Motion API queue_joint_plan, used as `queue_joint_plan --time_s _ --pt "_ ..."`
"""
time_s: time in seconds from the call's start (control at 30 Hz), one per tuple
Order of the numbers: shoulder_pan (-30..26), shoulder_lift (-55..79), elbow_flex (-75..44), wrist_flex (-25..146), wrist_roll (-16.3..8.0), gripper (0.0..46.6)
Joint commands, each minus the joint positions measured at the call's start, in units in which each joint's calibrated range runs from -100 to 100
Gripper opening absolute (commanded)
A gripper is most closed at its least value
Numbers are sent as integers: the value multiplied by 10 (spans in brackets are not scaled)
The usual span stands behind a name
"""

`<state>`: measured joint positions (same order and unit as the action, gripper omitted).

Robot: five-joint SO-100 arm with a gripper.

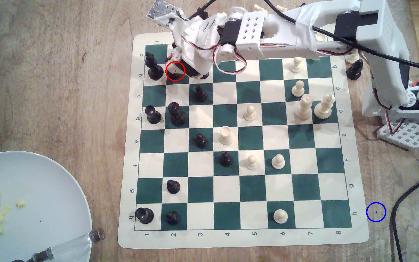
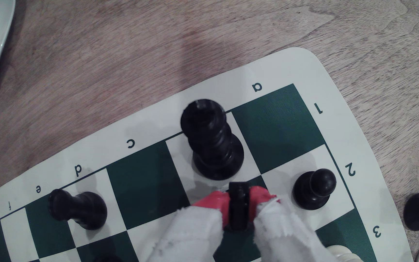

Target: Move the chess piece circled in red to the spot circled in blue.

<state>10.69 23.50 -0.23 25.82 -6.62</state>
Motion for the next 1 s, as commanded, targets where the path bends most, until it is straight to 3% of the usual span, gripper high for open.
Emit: queue_joint_plan --time_s 0.0,0.33,0.63,0.87,0.97 --pt "-3 -21 -19 -12 1 13" --pt "-1 -89 18 -7 3 12" --pt "-6 -251 116 27 7 11" --pt "-41 -448 206 95 7 11" --pt "-82 -550 247 144 7 11"
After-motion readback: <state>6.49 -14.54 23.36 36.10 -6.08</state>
